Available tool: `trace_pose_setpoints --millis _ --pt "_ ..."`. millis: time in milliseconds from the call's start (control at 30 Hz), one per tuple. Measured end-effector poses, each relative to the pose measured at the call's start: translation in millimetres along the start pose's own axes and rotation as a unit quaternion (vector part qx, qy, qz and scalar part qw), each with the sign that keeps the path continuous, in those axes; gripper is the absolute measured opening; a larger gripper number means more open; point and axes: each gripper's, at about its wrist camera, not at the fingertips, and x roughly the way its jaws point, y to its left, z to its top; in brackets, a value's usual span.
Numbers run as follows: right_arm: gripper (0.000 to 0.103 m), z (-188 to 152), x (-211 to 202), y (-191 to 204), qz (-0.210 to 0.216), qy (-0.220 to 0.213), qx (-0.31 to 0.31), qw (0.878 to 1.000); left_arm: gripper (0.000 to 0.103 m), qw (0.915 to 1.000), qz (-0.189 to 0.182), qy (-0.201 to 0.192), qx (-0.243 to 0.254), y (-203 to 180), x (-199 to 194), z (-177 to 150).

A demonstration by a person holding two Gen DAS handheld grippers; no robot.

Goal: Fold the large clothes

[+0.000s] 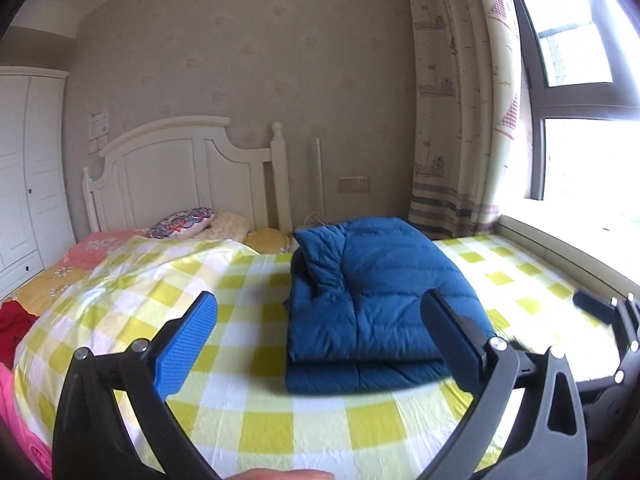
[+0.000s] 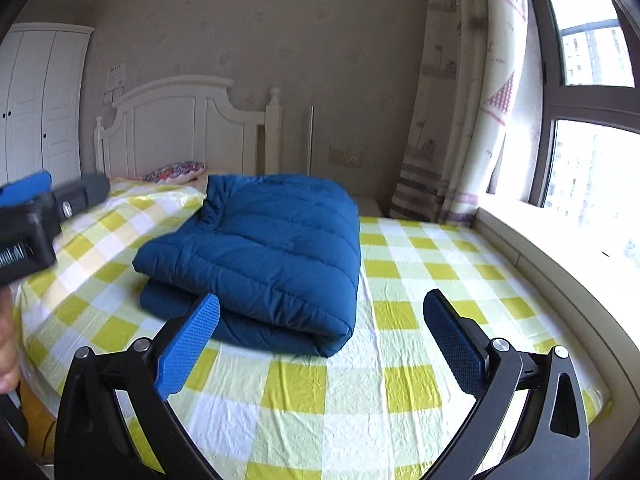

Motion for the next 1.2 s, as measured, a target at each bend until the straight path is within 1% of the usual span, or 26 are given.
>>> trace_pose_setpoints --millis 100,233,567,1200 --pt "0.098 4.9 -13.6 0.5 -0.001 -0.032 0.005 0.999 0.101 1.0 -0.004 0.003 0.0 -3.0 -0.2 -5.1" --pt "0.098 7.7 -20.0 1.5 0.001 -0.052 0.005 0.999 0.101 1.0 -0.005 0.006 0.0 -3.7 -0.8 -9.5" --pt "0.098 8.5 -18.4 1.1 0.002 -0.046 0.008 0.999 0.101 0.9999 -0.003 0.013 -0.007 -0.7 1.7 -11.9" --pt "0.098 8.7 -22.7 -2.6 0.002 -0.056 0.013 0.998 0.101 0.9998 0.002 0.017 -0.007 2.7 3.0 -17.2"
